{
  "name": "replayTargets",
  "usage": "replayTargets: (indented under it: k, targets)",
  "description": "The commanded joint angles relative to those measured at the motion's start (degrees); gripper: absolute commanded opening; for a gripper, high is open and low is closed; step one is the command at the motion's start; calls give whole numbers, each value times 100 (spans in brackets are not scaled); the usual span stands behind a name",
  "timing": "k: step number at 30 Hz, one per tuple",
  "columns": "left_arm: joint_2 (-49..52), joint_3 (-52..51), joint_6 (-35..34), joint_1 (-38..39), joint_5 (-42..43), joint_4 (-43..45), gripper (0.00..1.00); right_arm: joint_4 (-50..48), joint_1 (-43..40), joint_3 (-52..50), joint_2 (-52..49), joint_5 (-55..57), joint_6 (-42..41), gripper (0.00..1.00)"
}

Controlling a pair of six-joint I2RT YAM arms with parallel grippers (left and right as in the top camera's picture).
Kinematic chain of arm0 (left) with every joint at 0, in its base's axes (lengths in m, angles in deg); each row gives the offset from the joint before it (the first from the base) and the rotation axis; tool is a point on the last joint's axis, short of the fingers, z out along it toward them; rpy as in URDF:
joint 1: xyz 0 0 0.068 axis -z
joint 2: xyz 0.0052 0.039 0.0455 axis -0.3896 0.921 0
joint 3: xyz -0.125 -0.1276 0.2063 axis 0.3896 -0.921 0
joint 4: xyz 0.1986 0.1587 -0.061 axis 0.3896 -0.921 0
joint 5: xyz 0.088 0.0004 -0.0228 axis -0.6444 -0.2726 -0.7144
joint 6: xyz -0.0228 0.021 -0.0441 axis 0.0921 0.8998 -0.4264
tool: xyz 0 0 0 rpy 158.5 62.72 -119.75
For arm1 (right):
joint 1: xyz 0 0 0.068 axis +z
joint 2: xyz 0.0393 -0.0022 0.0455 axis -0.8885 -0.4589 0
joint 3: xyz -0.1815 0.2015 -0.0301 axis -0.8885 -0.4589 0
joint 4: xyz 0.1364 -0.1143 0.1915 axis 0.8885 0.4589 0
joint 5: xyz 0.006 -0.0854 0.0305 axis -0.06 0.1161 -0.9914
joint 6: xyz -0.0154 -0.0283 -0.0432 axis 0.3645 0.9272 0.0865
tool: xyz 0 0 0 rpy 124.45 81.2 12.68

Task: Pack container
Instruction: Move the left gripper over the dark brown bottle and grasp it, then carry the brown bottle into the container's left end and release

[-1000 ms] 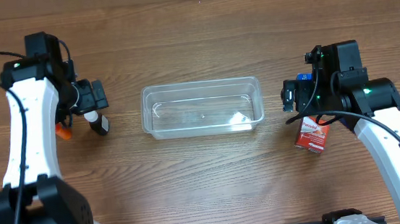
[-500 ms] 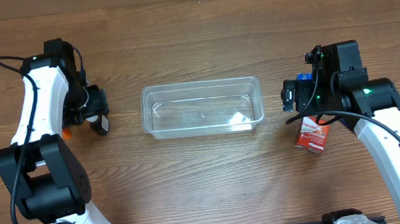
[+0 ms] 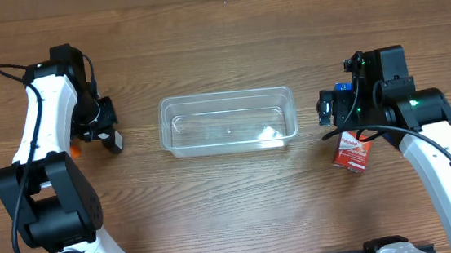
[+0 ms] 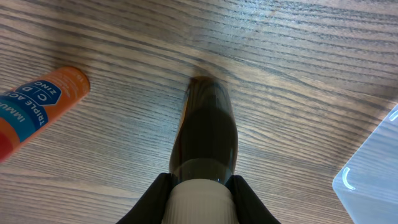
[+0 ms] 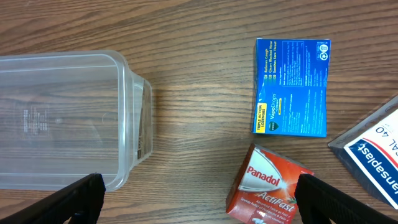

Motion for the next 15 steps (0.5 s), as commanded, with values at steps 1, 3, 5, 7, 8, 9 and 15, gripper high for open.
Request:
replayTargets:
  k: [1, 3, 5, 7, 8, 9, 15]
  targets:
    - [-251, 170, -26, 76, 4, -66, 4, -28, -13, 190, 50, 7, 15, 100]
    - [-627, 428, -24, 243, 208, -260, 4, -31, -13, 190, 50, 4, 15, 100]
    - [-979, 673, -24, 457, 393, -417, 4, -28, -13, 190, 50, 4, 15, 100]
    - [-1397, 949, -26, 826, 435, -511, 4, -28, -13, 190, 50, 7, 15, 100]
    - [-1606, 1069, -31, 1049, 433, -557, 4, -26, -13, 190, 50, 4, 13, 100]
    - [-1845, 1174, -111, 1333, 387, -566, 4, -26, -13, 190, 50, 7, 15, 100]
    - [-2048, 1176, -442, 2218, 243, -509, 4, -26, -13, 190, 50, 4, 13, 100]
